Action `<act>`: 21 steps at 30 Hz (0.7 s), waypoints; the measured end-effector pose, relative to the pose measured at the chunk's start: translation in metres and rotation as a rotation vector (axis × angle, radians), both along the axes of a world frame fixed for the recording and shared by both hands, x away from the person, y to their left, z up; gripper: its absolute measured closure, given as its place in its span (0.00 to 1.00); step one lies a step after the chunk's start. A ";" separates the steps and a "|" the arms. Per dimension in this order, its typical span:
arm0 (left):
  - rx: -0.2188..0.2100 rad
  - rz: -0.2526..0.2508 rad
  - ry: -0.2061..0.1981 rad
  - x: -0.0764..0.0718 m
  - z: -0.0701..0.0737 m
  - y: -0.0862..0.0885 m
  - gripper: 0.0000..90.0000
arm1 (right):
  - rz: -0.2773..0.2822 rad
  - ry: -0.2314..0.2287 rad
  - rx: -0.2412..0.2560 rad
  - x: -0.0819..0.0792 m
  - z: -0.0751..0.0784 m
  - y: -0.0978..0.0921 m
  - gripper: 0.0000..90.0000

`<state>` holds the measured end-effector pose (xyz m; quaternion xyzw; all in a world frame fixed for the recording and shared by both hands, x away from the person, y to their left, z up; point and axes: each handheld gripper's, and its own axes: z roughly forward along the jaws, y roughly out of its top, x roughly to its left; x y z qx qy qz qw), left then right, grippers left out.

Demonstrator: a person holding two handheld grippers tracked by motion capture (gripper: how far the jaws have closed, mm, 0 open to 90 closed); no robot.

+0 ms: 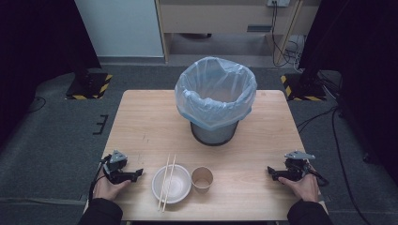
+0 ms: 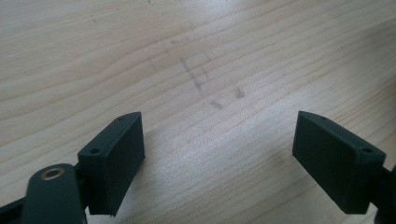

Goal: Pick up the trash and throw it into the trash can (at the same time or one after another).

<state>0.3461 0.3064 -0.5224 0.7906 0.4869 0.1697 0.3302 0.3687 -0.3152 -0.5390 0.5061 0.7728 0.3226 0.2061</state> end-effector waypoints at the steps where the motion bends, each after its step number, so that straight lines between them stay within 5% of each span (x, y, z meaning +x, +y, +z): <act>1: -0.007 0.008 -0.016 -0.001 0.003 0.001 0.19 | -0.002 0.000 0.001 0.000 0.000 0.000 0.01; 21: -0.127 0.046 -0.206 -0.021 0.050 -0.009 0.19 | -0.010 0.001 0.003 -0.001 0.000 0.000 0.01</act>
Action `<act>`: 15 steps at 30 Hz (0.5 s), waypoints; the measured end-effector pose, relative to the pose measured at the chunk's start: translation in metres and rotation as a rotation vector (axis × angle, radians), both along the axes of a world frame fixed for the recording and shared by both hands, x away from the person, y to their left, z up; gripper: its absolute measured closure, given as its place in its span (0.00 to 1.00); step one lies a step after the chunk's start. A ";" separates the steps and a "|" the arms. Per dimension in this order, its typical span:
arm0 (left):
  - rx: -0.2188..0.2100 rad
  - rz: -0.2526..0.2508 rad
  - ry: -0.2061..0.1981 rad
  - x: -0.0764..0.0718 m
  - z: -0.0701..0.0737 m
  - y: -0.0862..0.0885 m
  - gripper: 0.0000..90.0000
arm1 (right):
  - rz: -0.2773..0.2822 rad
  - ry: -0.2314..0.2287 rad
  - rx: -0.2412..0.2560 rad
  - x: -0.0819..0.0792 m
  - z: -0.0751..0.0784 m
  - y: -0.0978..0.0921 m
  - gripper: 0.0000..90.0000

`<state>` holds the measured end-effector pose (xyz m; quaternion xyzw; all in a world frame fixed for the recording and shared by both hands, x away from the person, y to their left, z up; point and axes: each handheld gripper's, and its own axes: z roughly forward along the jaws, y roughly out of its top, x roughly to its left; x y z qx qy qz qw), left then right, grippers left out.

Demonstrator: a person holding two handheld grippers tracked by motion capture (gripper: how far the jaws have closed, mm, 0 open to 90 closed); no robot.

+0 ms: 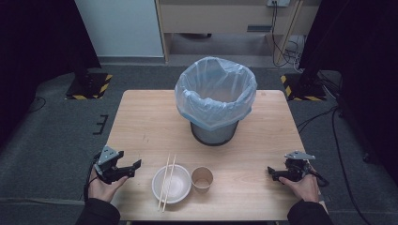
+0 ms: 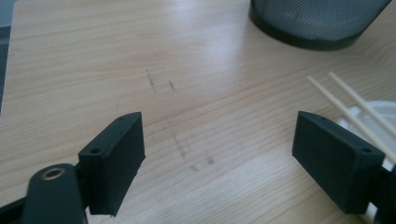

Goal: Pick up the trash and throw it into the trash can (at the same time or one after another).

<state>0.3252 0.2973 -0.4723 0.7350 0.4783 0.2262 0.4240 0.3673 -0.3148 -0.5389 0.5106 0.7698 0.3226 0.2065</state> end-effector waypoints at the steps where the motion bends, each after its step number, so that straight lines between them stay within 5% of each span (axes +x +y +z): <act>1: -0.004 0.001 -0.009 -0.001 0.003 -0.002 0.19 | 0.004 -0.002 -0.004 0.000 0.000 0.000 0.01; 6: -0.035 -0.023 -0.041 -0.008 0.013 -0.015 0.24 | -0.003 -0.006 -0.001 0.000 0.000 0.000 0.02; 15: -0.052 -0.072 -0.033 -0.016 0.019 -0.036 0.31 | -0.006 -0.006 -0.001 -0.001 0.000 -0.001 0.03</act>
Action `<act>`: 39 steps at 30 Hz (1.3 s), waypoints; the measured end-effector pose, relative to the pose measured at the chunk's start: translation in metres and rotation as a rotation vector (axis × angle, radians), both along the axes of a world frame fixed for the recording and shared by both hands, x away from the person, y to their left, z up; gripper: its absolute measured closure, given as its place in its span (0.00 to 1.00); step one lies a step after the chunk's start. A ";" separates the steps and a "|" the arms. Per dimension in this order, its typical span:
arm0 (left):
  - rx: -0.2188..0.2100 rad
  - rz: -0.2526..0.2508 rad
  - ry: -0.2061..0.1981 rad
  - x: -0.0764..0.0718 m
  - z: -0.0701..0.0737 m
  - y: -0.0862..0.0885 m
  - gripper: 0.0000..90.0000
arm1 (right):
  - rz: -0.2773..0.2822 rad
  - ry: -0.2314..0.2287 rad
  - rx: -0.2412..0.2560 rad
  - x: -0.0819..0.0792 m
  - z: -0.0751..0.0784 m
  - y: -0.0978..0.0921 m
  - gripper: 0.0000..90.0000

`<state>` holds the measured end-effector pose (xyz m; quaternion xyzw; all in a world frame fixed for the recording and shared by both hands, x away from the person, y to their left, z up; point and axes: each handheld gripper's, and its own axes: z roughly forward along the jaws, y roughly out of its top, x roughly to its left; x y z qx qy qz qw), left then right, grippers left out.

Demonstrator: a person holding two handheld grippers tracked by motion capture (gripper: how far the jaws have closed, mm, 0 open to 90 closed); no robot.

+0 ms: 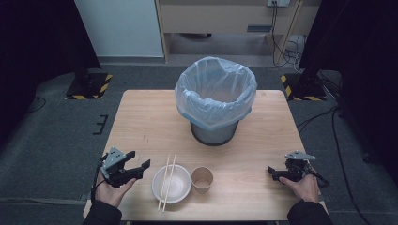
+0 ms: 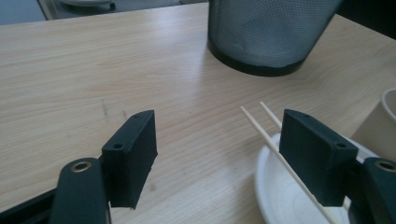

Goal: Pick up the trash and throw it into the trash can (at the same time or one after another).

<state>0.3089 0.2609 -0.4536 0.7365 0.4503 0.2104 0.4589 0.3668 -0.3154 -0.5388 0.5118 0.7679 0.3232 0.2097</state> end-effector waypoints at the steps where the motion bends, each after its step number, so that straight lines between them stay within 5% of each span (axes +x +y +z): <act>1: -0.002 -0.009 0.007 -0.001 0.000 -0.003 0.32 | 0.000 0.000 0.000 0.000 0.000 0.000 0.03; 11: 0.006 -0.057 0.065 -0.007 -0.006 -0.029 0.42 | 0.000 0.000 0.000 0.000 0.000 0.000 0.03; 25: 0.046 -0.074 0.162 -0.010 -0.014 -0.042 0.55 | 0.002 0.001 -0.001 0.000 0.000 0.000 0.03; 39: 0.096 -0.090 0.215 -0.010 -0.024 -0.055 0.60 | 0.003 0.001 -0.001 0.000 0.000 0.000 0.03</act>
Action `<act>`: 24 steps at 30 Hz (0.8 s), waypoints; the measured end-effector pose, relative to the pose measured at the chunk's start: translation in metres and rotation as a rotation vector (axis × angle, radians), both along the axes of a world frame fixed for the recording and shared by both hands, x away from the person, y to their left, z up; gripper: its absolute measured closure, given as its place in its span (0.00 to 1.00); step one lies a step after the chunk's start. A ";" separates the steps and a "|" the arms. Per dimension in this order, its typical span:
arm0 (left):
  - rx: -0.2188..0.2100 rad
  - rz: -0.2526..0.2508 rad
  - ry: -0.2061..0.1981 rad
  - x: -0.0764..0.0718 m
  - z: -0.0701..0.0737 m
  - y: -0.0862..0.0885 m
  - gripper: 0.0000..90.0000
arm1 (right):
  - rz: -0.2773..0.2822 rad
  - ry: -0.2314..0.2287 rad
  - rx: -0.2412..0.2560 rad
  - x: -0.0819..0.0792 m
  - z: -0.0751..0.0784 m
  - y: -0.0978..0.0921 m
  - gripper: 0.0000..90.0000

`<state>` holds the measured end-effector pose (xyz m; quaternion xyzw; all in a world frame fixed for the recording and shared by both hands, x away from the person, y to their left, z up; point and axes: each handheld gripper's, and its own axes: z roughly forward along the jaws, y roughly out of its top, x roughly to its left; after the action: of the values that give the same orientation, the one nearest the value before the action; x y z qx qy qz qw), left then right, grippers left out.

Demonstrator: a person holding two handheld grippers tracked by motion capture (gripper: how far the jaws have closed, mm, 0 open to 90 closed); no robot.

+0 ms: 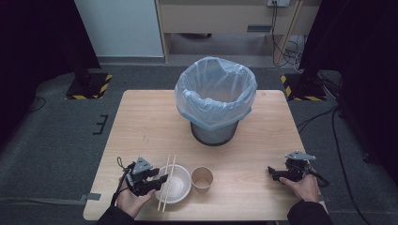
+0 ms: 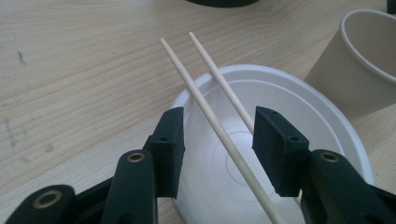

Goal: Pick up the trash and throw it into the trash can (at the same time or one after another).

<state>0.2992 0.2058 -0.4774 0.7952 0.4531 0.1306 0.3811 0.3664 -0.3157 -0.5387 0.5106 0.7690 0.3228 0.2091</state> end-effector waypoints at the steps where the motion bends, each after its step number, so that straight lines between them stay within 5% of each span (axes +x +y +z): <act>1: 0.006 0.001 0.005 0.000 -0.001 -0.001 0.60 | 0.000 0.000 0.000 0.000 0.000 0.000 0.03; 24: 0.030 0.044 0.070 0.009 -0.007 -0.002 0.78 | 0.001 0.000 0.000 0.000 0.000 0.000 0.03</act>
<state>0.3083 0.2039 -0.4849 0.7947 0.4817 0.1180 0.3499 0.3664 -0.3157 -0.5388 0.5102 0.7692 0.3230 0.2090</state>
